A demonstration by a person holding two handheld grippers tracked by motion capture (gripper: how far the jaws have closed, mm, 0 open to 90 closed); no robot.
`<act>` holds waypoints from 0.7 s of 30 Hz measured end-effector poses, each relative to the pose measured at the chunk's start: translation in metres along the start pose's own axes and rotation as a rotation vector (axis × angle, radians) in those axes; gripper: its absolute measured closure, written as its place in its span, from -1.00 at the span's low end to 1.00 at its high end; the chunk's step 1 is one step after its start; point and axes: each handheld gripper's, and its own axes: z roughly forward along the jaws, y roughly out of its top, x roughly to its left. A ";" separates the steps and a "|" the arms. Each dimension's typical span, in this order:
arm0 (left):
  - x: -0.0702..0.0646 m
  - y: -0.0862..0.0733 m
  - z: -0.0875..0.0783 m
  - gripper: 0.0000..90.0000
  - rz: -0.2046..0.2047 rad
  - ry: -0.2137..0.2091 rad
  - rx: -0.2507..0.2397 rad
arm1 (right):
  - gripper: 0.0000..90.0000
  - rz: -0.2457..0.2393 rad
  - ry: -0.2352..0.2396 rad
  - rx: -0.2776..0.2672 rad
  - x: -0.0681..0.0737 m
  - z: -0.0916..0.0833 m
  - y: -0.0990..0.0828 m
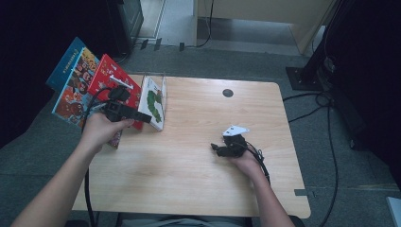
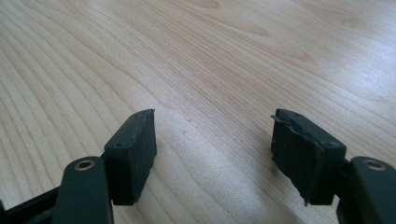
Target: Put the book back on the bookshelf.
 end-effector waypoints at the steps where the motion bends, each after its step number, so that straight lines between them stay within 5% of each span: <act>1: -0.001 -0.002 0.004 -0.05 -0.002 -0.008 0.004 | -0.31 0.000 -0.001 0.000 0.000 0.000 0.000; 21: -0.012 -0.035 0.082 -0.06 0.051 -0.047 0.079 | -0.31 0.000 -0.005 0.001 0.000 0.000 0.000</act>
